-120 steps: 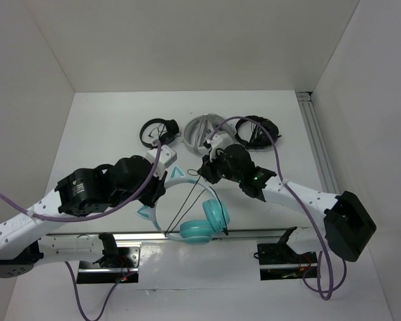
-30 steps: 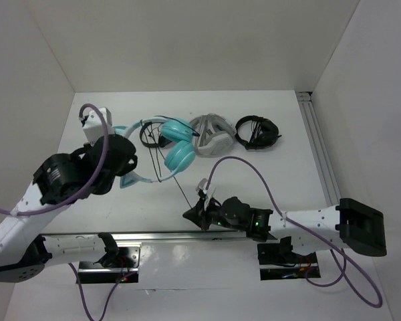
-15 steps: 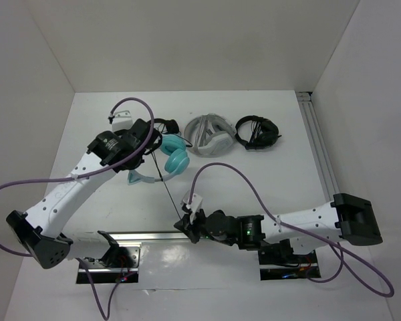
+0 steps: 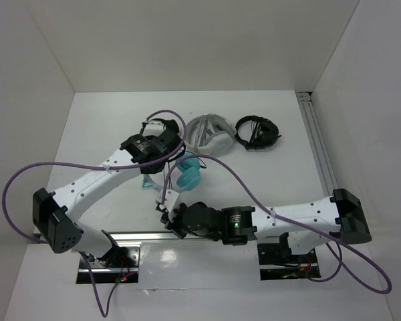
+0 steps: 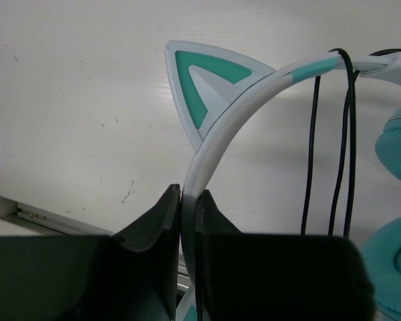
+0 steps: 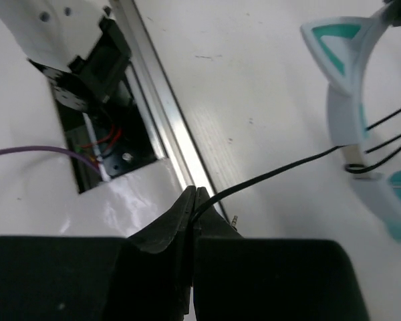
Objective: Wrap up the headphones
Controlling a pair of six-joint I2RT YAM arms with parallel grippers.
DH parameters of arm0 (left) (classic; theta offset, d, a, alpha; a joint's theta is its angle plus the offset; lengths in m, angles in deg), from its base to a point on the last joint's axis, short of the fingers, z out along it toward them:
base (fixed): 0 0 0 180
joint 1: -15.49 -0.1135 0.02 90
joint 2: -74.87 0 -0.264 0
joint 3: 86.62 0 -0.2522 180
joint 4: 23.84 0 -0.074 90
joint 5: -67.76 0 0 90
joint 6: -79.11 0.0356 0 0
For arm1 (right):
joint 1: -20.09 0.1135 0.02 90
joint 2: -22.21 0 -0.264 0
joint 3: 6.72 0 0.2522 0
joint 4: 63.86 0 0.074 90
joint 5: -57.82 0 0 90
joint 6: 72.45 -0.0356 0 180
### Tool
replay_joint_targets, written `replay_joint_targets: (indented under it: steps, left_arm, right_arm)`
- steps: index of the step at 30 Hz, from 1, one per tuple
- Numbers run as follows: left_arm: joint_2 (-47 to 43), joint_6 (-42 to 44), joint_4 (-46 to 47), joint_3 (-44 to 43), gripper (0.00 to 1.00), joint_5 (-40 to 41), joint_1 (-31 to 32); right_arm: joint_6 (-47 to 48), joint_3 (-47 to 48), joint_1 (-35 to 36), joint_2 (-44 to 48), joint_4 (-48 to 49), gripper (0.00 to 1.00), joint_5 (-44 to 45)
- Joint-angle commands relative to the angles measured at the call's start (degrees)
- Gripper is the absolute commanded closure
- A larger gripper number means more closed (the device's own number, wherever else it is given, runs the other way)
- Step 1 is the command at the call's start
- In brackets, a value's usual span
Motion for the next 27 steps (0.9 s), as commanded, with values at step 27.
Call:
replay_joint_targets:
  steps: [27]
  left_arm:
    - [-12.8,18.5,12.7,15.2,1.0,-24.3,15.1]
  right_arm:
    - [14.8,9.2,-9.5,1.9,-26.7,0.82,30.3]
